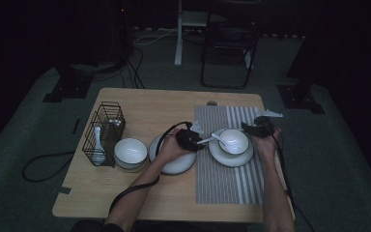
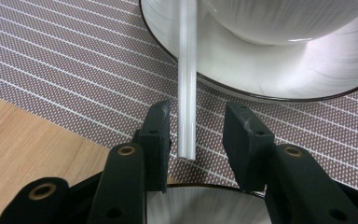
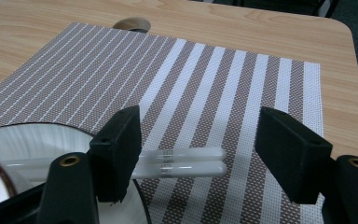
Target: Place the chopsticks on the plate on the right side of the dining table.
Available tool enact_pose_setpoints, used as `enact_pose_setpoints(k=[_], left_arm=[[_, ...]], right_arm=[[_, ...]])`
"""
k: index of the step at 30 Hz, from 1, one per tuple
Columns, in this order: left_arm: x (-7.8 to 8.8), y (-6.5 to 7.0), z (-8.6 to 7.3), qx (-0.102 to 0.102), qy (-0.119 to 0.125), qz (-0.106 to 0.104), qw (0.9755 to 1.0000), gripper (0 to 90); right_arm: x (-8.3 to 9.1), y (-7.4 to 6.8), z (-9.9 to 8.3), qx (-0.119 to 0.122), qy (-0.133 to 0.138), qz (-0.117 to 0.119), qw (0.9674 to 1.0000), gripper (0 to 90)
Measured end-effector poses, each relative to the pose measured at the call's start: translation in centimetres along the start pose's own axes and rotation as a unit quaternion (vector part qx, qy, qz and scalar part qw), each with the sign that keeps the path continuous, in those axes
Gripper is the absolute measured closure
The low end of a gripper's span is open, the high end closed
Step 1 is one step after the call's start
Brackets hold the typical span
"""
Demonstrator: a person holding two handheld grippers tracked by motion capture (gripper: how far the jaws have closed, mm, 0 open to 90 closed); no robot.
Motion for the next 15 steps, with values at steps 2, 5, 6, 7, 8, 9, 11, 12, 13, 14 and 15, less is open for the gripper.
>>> enact_pose_setpoints(k=[2,5,6,7,8,9,11,12,13,14,15], left_arm=[[0.0,0.0,0.0,0.0,-0.001,0.0,1.0,65.2],[0.0,-0.2,0.0,0.005,0.0,0.003,1.0,68.4],[0.1,-0.3,0.0,0.005,0.0,0.004,1.0,69.4],[0.0,-0.3,0.0,0.006,0.0,0.004,1.0,70.0],[0.0,-0.3,-0.1,0.006,-0.001,0.005,1.0,70.5],[0.0,-0.4,-0.1,0.006,-0.002,0.006,1.0,71.3],[-0.1,-0.4,-0.1,0.007,-0.004,0.008,0.9999,72.6],[-0.1,-0.5,-0.1,0.006,-0.004,0.008,0.9999,73.8],[-0.1,-0.5,-0.1,0.005,-0.005,0.008,0.9999,74.9],[-0.1,-0.5,-0.1,0.005,-0.006,0.009,0.9999,75.9],[-0.1,-0.6,-0.1,0.005,-0.006,0.01,0.9999,77.3]], right_arm=[[-0.2,0.1,0.1,0.002,-0.007,-0.004,1.0,31.5],[-0.3,-0.1,0.5,0.006,-0.01,-0.005,0.9999,31.7],[-0.4,-0.2,0.6,0.006,-0.009,-0.004,0.9999,31.7],[-0.5,-0.2,0.6,0.005,-0.011,-0.004,0.9999,31.7],[-0.6,-0.2,0.6,0.005,-0.013,-0.005,0.9999,31.7],[-0.7,-0.2,0.6,0.004,-0.016,-0.005,0.9998,31.7],[-0.9,-0.2,0.4,0.005,-0.024,-0.005,0.9997,31.7],[-0.9,-0.3,0.4,0.004,-0.026,-0.005,0.9996,32.1],[-1.0,-0.3,0.3,0.001,-0.028,-0.004,0.9996,32.5],[-1.0,-0.3,0.3,0.001,-0.029,-0.004,0.9996,32.7],[-1.1,-0.3,0.3,0.002,-0.03,-0.003,0.9995,32.7]])
Point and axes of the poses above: each handheld gripper's, and its own axes: x roughly backward along the jaws, z roughly out of its top, y roughly to its right, the point moved 6 cm from there along -x, roughly forward along the jaws, and after that the axes turned 9 degrees about x, right-handed, at the moved point
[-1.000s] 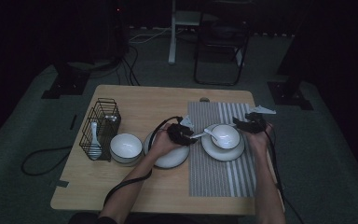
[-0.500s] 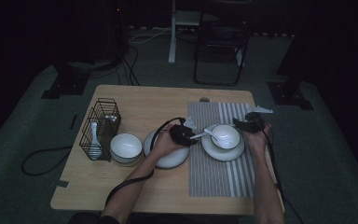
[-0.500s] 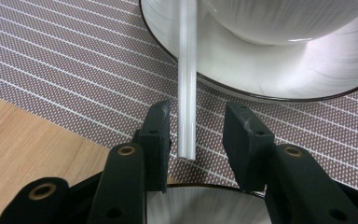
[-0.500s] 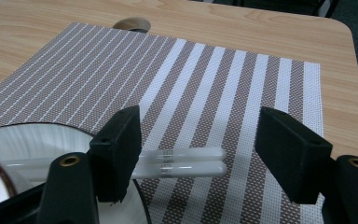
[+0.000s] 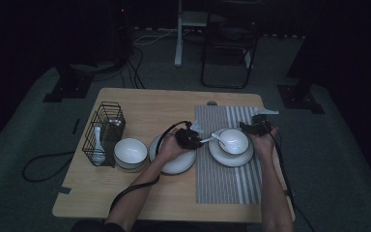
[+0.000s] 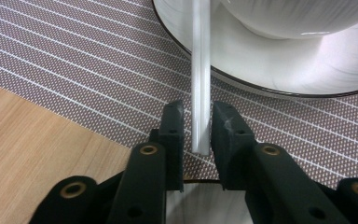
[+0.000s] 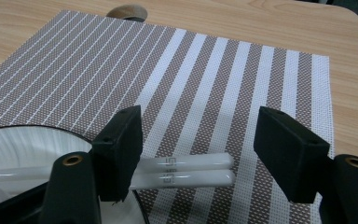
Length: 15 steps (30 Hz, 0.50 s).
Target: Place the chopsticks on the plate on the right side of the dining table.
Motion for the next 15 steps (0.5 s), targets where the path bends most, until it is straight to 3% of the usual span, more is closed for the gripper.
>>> enact_pose_setpoints(k=[4,15], left_arm=[[-0.1,-0.05,0.02,-0.001,-0.003,0.002,1.0,81.0],[-0.45,-0.46,0.34,0.013,0.001,0.007,0.9999,80.0]], right_arm=[[-0.21,0.07,-0.27,-0.002,-0.011,-0.003,0.9999,33.4],[0.25,0.35,-0.42,-0.001,-0.024,-0.007,0.9997,33.5]])
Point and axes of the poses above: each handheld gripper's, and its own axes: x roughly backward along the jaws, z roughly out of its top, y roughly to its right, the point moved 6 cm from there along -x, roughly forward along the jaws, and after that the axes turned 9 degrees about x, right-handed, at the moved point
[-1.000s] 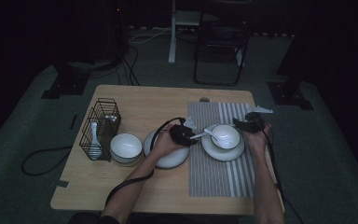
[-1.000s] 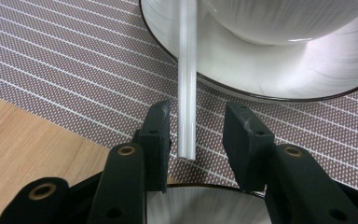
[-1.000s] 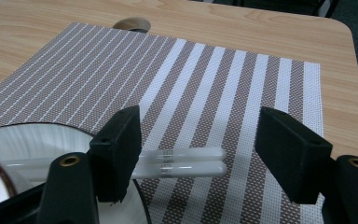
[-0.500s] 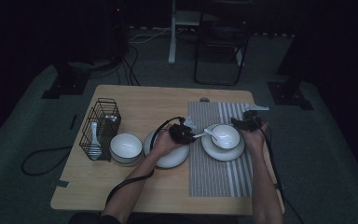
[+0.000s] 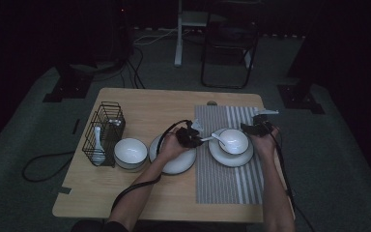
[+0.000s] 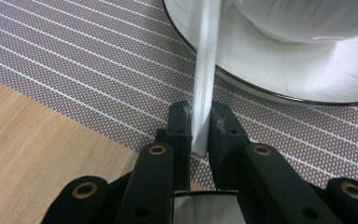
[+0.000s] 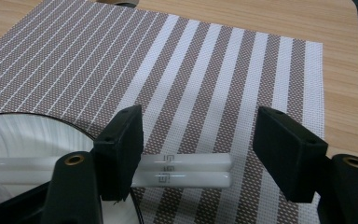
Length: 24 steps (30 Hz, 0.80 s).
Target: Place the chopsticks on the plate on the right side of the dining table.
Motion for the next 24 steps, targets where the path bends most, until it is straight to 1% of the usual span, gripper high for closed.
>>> enact_pose_setpoints(k=[4,7,10,13,14,19,24], left_arm=[[-0.2,0.0,0.2,0.005,0.002,0.004,1.0,79.2],[-0.3,-0.1,0.3,0.01,0.003,0.006,0.9999,77.9],[-0.4,-0.1,0.4,0.013,0.003,0.006,0.9999,72.6],[-0.4,-0.2,0.4,0.014,0.003,0.007,0.9999,70.9],[-0.3,-0.4,0.3,0.017,0.002,0.01,0.9998,69.4],[0.0,-0.9,0.1,0.024,0.003,0.015,0.9996,69.3],[0.1,-1.2,0.1,0.025,0.002,0.023,0.9994,74.0]], right_arm=[[0.2,0.3,-0.3,-0.01,0.004,0.003,0.9999,33.9],[0.4,0.4,-0.5,-0.008,0.004,0.003,1.0,33.9],[0.6,0.5,-0.7,-0.007,0.003,0.003,1.0,33.9],[0.8,0.6,-0.7,-0.006,0.002,0.004,1.0,34.0],[0.9,0.7,-0.8,-0.005,0.001,0.004,1.0,34.0],[1.1,0.9,-1.0,-0.002,-0.004,0.001,1.0,34.0],[1.2,0.9,-1.0,0.0,-0.004,0.002,1.0,34.0]])
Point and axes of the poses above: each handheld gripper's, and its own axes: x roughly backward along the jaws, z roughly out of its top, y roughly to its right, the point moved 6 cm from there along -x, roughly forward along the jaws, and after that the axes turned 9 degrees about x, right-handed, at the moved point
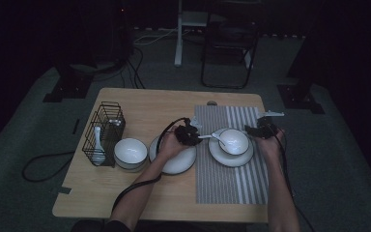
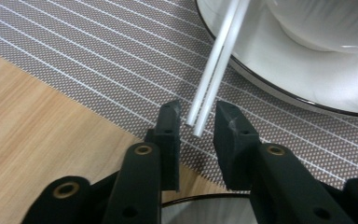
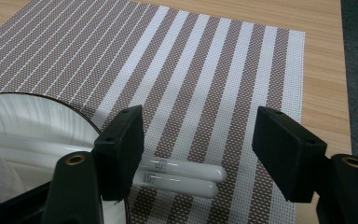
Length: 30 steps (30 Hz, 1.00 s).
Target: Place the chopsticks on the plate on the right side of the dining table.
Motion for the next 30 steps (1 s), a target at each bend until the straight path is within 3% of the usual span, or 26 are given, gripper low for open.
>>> enact_pose_setpoints(k=[5,9,13,30], left_arm=[[-0.2,-0.1,0.1,0.003,0.0,0.004,1.0,78.6],[-0.3,-0.2,0.3,0.01,-0.002,0.007,0.9999,78.4],[-0.4,-0.5,0.2,0.02,-0.004,0.008,0.9998,71.8],[0.0,-1.1,-0.1,0.025,-0.002,0.018,0.9995,76.1]], right_arm=[[-0.1,-0.1,0.0,-0.001,-0.002,0.002,1.0,33.9],[0.0,-0.2,-0.1,0.001,-0.003,0.006,1.0,33.8],[0.2,0.0,-0.3,-0.001,0.001,0.008,1.0,33.9],[0.7,0.5,-0.6,0.002,-0.002,0.001,1.0,33.9]])
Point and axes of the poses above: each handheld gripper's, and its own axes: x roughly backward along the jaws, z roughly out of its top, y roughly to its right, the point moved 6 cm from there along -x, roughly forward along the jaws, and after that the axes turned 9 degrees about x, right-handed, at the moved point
